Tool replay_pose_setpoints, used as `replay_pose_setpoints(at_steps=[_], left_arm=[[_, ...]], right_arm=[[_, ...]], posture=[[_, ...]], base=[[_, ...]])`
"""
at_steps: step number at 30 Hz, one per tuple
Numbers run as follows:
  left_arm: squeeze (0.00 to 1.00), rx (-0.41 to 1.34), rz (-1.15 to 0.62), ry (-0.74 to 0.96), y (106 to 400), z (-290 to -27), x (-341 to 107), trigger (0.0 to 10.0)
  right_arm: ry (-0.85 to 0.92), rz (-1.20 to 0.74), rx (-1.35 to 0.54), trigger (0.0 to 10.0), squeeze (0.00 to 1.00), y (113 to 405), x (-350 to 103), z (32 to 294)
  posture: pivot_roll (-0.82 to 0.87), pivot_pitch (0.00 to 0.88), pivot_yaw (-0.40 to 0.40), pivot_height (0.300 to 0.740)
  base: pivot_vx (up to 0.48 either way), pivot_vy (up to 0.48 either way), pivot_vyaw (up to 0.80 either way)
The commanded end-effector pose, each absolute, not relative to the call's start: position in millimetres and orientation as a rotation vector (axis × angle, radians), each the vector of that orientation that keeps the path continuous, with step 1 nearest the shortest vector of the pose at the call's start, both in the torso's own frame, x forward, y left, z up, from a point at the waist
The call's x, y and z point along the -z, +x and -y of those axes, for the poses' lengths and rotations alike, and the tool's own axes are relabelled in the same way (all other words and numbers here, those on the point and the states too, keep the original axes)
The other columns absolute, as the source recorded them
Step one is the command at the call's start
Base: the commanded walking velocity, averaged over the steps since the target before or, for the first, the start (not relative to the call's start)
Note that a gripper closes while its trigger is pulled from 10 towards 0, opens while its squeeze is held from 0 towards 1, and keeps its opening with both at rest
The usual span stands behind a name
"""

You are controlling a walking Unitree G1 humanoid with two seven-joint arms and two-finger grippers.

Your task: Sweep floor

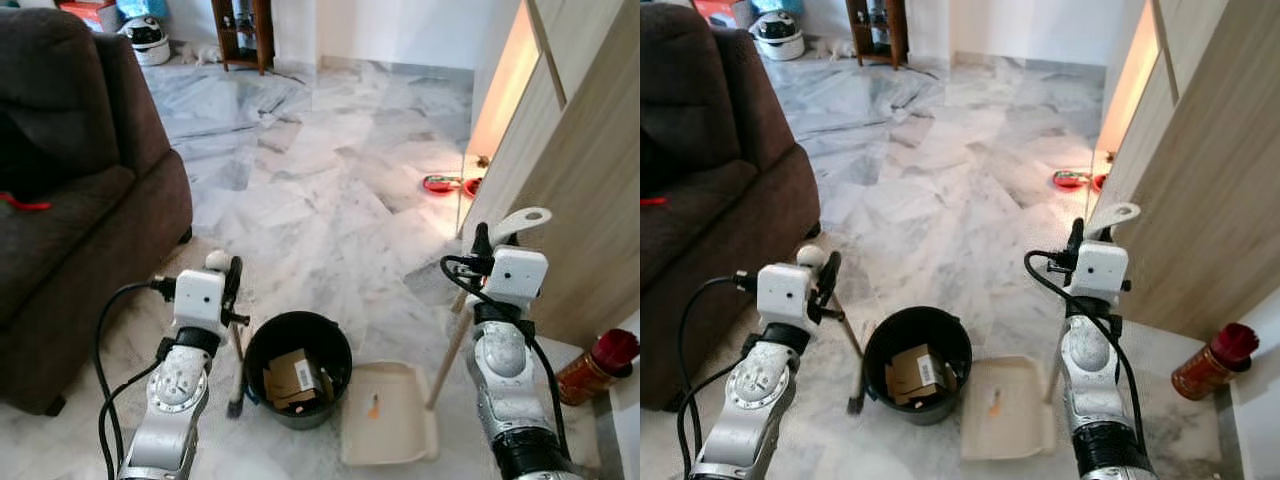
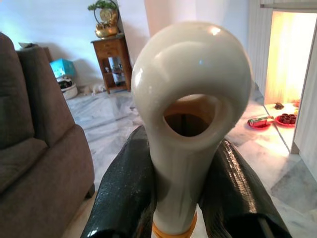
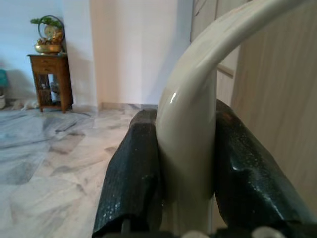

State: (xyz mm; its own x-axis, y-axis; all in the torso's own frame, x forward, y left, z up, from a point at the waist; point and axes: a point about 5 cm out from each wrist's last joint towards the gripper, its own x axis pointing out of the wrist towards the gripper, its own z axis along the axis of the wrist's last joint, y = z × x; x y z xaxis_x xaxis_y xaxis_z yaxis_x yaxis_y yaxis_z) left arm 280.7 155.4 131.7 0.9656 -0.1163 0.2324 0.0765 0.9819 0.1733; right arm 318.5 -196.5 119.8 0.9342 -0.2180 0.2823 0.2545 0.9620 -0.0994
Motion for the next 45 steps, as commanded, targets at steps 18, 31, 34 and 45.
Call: replay_pose_setpoints(at_steps=[18,31,34,45], left_arm=[[0.0,0.089,0.288,0.157,282.2,-152.1,-141.0,10.0],[0.0,0.069,0.301,0.175,281.4,-155.5,-143.3,10.0],[0.0,0.068,0.301,0.176,281.1,-155.6,-143.6,10.0],[0.0,0.073,0.295,0.177,284.0,-155.5,-142.5,10.0]], right_arm=[[-0.103,0.343,0.21,10.0,0.0,324.9,-132.5,200.6],[-0.093,0.344,0.17,10.0,0.0,329.6,-135.4,194.9],[-0.089,0.344,0.167,10.0,0.0,329.6,-135.2,193.9],[-0.084,0.35,0.165,10.0,0.0,329.2,-136.3,194.9]], posture=[[0.13,0.083,0.018,0.74],[0.14,0.104,0.003,0.74],[0.13,0.107,0.005,0.74],[0.12,0.096,0.012,0.74]], base=[[-0.057,0.0,0.0],[-0.316,0.0,0.0],[-0.345,0.0,0.0],[-0.345,0.0,0.0]])
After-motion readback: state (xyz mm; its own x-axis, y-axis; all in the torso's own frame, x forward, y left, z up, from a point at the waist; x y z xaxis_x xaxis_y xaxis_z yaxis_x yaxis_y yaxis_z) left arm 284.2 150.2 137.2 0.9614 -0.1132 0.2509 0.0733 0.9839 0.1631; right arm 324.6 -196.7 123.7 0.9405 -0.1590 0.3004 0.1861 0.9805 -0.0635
